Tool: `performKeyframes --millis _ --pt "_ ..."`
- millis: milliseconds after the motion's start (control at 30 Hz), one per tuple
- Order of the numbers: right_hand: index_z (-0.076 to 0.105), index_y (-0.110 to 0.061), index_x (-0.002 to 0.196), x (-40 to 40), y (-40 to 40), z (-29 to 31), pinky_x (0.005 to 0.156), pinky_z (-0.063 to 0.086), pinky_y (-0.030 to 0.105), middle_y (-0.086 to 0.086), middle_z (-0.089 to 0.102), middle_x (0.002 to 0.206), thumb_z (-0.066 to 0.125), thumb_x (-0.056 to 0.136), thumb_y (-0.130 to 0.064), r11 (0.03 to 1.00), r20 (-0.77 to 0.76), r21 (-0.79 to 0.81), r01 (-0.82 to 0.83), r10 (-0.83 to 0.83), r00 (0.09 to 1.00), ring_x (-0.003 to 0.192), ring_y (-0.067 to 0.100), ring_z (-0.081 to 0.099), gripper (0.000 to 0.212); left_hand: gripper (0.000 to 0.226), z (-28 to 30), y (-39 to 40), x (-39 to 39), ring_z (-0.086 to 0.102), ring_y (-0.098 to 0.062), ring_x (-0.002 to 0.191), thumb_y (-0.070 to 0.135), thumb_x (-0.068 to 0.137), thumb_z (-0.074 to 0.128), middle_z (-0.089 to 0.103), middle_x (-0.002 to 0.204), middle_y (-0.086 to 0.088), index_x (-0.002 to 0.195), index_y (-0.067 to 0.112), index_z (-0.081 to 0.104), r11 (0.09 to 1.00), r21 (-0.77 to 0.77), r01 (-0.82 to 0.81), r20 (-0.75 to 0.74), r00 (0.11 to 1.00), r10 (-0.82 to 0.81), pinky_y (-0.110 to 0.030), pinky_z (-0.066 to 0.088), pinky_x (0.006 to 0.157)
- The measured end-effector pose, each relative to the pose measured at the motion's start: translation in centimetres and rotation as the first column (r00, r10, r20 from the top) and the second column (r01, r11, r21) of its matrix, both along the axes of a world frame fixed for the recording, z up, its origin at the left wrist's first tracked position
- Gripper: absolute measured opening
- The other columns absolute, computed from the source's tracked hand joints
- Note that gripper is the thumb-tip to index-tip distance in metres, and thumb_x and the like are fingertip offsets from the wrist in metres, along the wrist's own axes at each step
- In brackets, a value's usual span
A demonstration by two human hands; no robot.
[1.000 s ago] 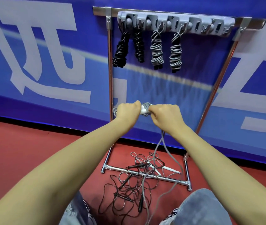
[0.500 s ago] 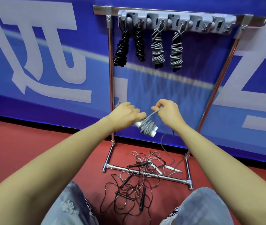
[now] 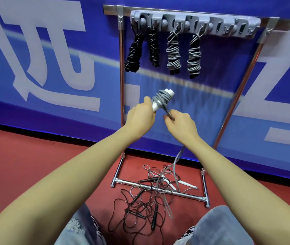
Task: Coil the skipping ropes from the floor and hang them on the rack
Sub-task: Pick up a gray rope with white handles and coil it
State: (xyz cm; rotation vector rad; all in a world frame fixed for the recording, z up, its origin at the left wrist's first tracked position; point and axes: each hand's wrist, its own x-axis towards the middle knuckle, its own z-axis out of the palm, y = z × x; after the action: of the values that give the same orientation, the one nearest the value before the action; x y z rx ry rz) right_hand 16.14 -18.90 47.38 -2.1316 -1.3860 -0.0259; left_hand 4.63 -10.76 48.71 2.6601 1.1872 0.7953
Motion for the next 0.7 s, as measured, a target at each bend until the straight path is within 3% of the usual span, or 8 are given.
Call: performKeyframes --millis 100,200,300,433,533,600,633,700 --pt "0.047 -0.009 0.073 -0.7 0.0 0.1 0.058 0.038 0.035 0.012 0.054 0.069 0.050 0.090 -0.022 0.995 0.085 -0.078 -0.058 0.064 0.994 0.072 0.038 0.048 0.022 0.016 -0.5 0.3 0.7 0.055 -0.034 0.079 0.011 0.096 0.045 0.062 0.095 -0.016 0.108 0.002 0.042 0.993 -0.061 -0.104 -0.050 0.994 0.101 -0.036 0.034 0.060" --pt "0.044 -0.010 0.069 -0.9 0.0 0.9 0.057 0.029 0.031 0.005 0.039 0.060 0.051 0.085 -0.019 0.977 0.223 -0.188 -0.105 0.146 0.964 0.067 0.033 0.041 0.020 0.022 -0.9 0.3 0.6 0.062 -0.034 0.089 -0.002 0.091 0.043 0.064 0.101 -0.015 0.113 0.002 0.041 0.989 -0.005 -0.150 -0.219 0.965 0.146 -0.036 0.035 0.062" --pt "0.046 -0.012 0.075 -1.0 -0.3 1.9 0.058 0.026 0.030 0.000 0.033 0.058 0.049 0.085 -0.020 0.959 0.400 -0.257 -0.122 0.221 0.889 0.067 0.030 0.042 0.013 0.026 -1.4 0.4 0.5 0.064 -0.030 0.087 -0.005 0.089 0.043 0.064 0.099 -0.011 0.113 0.003 0.040 0.989 0.067 -0.132 -0.351 0.925 0.147 -0.034 0.034 0.060" --pt "0.054 -0.014 0.093 -1.1 -0.5 2.7 0.059 0.029 0.030 0.006 0.056 0.074 0.047 0.085 -0.017 0.959 0.496 -0.244 -0.142 0.250 0.831 0.074 0.034 0.052 0.011 0.027 -2.2 1.6 -0.2 0.065 -0.029 0.085 -0.002 0.088 0.043 0.067 0.097 -0.007 0.114 0.006 0.041 0.981 0.194 -0.015 -0.506 0.855 0.113 -0.030 0.028 0.052" --pt "0.057 -0.017 0.098 -0.8 0.0 2.3 0.061 0.032 0.031 0.007 0.064 0.085 0.047 0.082 -0.011 0.979 0.377 -0.156 -0.133 0.184 0.908 0.083 0.034 0.057 0.020 0.029 -2.9 1.5 -0.9 0.065 -0.030 0.087 -0.002 0.088 0.043 0.066 0.098 -0.006 0.115 0.009 0.042 0.968 0.224 0.111 -0.610 0.791 0.051 -0.027 0.020 0.048" --pt "0.058 -0.019 0.093 -0.5 0.5 1.6 0.061 0.039 0.032 0.003 0.063 0.080 0.050 0.081 -0.009 0.995 0.127 -0.049 -0.091 0.097 0.987 0.080 0.031 0.057 0.018 0.027 -3.5 1.6 -1.4 0.065 -0.029 0.085 -0.001 0.086 0.045 0.065 0.095 -0.006 0.111 0.010 0.044 0.943 0.253 0.217 -0.659 0.752 0.003 -0.028 0.027 0.054" --pt "0.059 -0.020 0.088 -0.4 0.7 1.4 0.059 0.046 0.035 0.001 0.061 0.075 0.053 0.080 -0.009 0.998 -0.034 0.020 -0.063 0.064 0.997 0.076 0.029 0.058 0.015 0.026 -3.9 1.7 -1.7 0.066 -0.028 0.078 -0.001 0.083 0.049 0.065 0.087 -0.007 0.106 0.009 0.048 0.905 0.300 0.303 -0.659 0.752 -0.033 -0.028 0.028 0.056" --pt "0.060 -0.018 0.077 0.2 1.2 1.1 0.055 0.054 0.040 -0.001 0.057 0.067 0.060 0.077 -0.007 0.992 -0.260 0.125 0.003 0.030 0.965 0.064 0.025 0.057 0.011 0.021 -4.5 1.7 -2.3 0.059 -0.023 0.046 -0.002 0.063 0.056 0.057 0.056 -0.004 0.080 0.010 0.055 0.775 0.434 0.460 -0.627 0.772 -0.108 -0.023 0.022 0.049"
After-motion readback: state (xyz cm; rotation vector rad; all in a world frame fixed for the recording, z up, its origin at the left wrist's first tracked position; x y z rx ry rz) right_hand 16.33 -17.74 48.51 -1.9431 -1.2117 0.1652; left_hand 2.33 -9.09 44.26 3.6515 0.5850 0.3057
